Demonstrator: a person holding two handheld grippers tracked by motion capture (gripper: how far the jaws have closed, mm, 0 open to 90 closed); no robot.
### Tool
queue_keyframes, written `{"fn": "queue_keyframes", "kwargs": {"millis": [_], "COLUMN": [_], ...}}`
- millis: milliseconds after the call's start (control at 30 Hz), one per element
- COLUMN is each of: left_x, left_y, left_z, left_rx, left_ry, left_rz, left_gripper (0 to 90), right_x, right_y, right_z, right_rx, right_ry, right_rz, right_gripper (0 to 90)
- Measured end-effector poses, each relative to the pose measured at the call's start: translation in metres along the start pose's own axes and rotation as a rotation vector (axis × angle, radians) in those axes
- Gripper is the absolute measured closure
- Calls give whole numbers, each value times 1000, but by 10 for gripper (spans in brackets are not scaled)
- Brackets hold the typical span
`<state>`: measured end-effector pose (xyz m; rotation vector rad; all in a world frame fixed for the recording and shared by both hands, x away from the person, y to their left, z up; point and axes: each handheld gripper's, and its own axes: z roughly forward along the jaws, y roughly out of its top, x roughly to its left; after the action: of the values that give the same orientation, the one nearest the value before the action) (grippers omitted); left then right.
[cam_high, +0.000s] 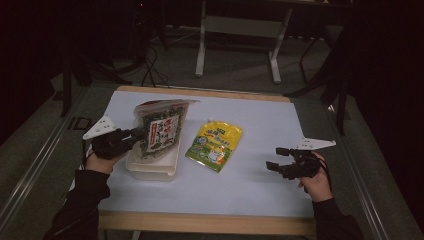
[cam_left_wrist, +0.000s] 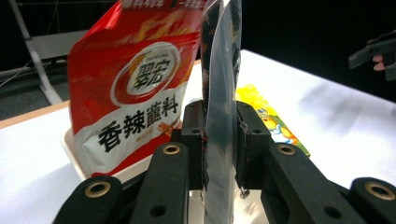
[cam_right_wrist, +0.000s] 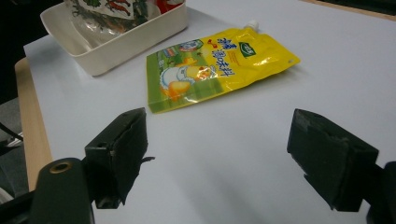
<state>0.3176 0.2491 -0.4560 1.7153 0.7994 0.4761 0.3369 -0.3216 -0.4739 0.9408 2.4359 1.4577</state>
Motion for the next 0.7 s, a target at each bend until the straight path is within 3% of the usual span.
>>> {"fn": "queue_keyframes", "kwargs": {"millis": [133,433,700], "left_x": [12,34,36], "left_y": [-13,-45,-53], "left_z": [-5,-17,-19], "left_rx": [-27,-62,-59], "left_ry": [3,34,51], "left_rz": [-78,-198,-207], "left_gripper": [790,785,783], "right_x": [0,1,2], "right_y": [-1,-1,0], "right_z": [0,2,5], "right_rx": [2,8,11], "right_ry": [0,1,4], "right_rz": [1,-1,-4], "right_gripper": [197,197,197]}}
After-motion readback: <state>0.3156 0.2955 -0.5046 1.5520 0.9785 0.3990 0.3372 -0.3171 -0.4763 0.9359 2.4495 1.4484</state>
